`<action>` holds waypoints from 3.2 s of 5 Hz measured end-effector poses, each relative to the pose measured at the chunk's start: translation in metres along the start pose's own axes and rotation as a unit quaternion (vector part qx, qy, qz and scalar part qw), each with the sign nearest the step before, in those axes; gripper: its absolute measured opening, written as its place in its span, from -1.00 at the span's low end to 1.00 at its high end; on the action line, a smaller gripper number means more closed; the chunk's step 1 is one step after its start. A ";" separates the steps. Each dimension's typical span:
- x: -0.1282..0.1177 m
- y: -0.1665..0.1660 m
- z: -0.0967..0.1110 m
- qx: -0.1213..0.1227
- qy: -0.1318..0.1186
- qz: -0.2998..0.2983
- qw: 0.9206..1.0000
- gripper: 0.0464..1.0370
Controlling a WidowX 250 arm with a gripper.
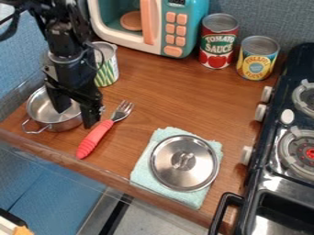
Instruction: Move the silver pot to the upper right side of the table
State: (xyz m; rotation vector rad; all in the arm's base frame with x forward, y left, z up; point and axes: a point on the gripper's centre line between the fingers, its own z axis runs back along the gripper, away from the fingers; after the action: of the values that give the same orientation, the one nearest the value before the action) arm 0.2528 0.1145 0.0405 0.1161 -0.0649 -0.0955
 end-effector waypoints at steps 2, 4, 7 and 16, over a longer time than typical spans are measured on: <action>0.016 0.019 -0.023 0.002 0.007 0.000 1.000 0.82; 0.012 0.019 -0.045 -0.014 0.028 0.001 1.000 -0.37; 0.035 -0.008 -0.003 0.004 0.031 -0.013 0.999 -0.95; 0.153 -0.184 0.002 -0.048 -0.019 -0.096 0.994 0.08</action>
State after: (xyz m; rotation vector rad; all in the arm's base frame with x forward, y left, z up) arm 0.3881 -0.0828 0.0300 0.0244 -0.0871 -0.2917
